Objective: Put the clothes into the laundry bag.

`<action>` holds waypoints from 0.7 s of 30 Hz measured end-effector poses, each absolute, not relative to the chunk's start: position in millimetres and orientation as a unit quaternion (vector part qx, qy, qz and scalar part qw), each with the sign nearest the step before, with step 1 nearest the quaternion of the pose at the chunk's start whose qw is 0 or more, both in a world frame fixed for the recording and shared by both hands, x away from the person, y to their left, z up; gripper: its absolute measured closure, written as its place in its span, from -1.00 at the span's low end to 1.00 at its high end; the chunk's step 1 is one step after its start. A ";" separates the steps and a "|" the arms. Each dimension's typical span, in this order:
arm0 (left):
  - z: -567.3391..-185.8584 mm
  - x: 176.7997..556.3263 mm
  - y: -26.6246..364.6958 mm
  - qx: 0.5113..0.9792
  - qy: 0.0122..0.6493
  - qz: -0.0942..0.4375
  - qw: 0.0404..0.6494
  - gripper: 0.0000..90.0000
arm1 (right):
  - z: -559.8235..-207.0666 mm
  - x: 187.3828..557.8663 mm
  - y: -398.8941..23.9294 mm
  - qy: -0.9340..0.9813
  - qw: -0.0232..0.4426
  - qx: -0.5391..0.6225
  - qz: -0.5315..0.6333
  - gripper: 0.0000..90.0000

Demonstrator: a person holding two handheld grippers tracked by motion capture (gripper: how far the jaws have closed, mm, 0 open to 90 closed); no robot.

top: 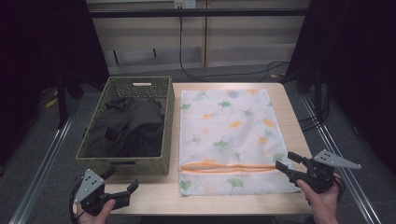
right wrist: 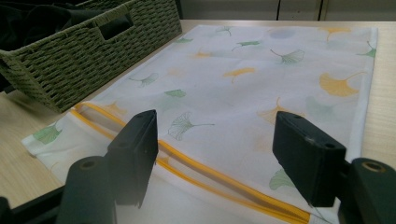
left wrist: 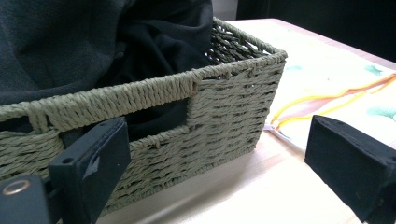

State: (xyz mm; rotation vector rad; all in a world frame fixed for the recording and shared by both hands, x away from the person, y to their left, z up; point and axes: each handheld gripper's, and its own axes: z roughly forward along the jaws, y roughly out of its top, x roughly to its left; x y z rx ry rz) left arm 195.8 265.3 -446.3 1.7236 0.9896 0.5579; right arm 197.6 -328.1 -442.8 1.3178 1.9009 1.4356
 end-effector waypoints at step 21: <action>-445.7 190.5 263.5 0.718 0.410 0.235 0.511 -0.86 | -448.0 211.3 -299.6 0.760 0.111 0.409 0.492 -0.15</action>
